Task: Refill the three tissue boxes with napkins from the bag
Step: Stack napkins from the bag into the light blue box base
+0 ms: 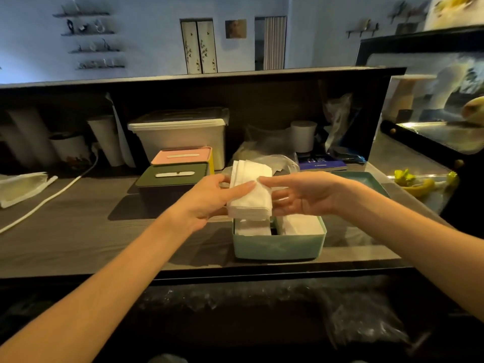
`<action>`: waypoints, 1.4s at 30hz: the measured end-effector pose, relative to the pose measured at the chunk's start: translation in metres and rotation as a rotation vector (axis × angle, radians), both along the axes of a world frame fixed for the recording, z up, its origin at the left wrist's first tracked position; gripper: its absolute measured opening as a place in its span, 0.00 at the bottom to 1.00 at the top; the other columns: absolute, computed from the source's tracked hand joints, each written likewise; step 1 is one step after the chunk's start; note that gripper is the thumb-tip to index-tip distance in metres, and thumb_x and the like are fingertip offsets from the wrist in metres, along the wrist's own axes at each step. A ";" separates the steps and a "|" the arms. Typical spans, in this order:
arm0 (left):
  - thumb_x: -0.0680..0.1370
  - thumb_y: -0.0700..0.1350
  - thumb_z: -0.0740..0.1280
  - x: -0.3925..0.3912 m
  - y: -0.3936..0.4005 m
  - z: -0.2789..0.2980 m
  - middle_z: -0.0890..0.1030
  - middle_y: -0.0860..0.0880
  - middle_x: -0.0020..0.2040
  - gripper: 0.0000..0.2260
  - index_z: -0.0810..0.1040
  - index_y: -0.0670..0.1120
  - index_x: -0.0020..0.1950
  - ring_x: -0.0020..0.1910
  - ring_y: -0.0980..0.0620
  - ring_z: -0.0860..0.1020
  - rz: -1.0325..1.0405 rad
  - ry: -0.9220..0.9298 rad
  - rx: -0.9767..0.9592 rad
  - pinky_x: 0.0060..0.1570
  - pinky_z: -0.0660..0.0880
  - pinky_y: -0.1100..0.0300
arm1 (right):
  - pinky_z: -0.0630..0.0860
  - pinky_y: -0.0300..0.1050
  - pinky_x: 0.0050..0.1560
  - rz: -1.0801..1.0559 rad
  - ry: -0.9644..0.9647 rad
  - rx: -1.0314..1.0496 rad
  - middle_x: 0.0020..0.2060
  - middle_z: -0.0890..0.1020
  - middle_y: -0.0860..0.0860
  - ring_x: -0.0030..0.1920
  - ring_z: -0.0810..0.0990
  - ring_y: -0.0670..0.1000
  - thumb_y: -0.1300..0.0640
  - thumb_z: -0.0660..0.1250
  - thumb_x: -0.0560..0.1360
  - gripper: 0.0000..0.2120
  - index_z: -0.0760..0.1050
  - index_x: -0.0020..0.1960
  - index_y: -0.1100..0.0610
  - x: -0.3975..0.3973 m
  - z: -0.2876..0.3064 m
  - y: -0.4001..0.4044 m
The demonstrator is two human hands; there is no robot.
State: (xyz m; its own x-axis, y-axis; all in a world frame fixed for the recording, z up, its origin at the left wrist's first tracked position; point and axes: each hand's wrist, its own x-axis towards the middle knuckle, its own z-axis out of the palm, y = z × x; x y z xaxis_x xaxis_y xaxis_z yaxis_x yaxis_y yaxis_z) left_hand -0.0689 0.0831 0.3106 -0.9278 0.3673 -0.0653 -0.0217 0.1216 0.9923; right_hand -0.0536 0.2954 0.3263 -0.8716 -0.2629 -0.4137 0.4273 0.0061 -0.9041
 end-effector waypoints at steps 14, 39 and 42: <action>0.71 0.50 0.79 -0.003 -0.026 -0.016 0.82 0.50 0.51 0.16 0.81 0.48 0.56 0.45 0.53 0.83 -0.029 0.394 -0.400 0.41 0.81 0.64 | 0.82 0.45 0.45 -0.101 0.109 0.478 0.52 0.86 0.57 0.51 0.85 0.54 0.58 0.73 0.78 0.13 0.78 0.60 0.62 0.005 -0.024 -0.024; 0.69 0.53 0.80 -0.018 -0.009 -0.007 0.80 0.53 0.59 0.26 0.81 0.48 0.64 0.58 0.56 0.79 -0.314 0.734 -0.765 0.61 0.77 0.56 | 0.79 0.40 0.55 0.163 0.918 1.131 0.55 0.83 0.46 0.52 0.80 0.42 0.43 0.77 0.72 0.23 0.79 0.63 0.52 0.011 -0.025 -0.011; 0.70 0.53 0.79 -0.020 -0.006 -0.013 0.80 0.52 0.60 0.27 0.79 0.47 0.66 0.59 0.56 0.78 -0.367 0.696 -0.848 0.62 0.77 0.57 | 0.78 0.34 0.51 0.255 0.873 1.123 0.56 0.84 0.46 0.53 0.81 0.43 0.41 0.75 0.73 0.25 0.80 0.65 0.52 0.011 -0.036 -0.012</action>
State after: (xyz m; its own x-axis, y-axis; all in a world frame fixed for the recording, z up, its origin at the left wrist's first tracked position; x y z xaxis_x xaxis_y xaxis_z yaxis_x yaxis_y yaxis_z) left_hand -0.0886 0.0768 0.2971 -0.7066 0.7047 0.0639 0.6720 0.6401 0.3725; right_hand -0.0430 0.2837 0.2902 -0.9293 -0.3466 0.1274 -0.3692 0.8659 -0.3375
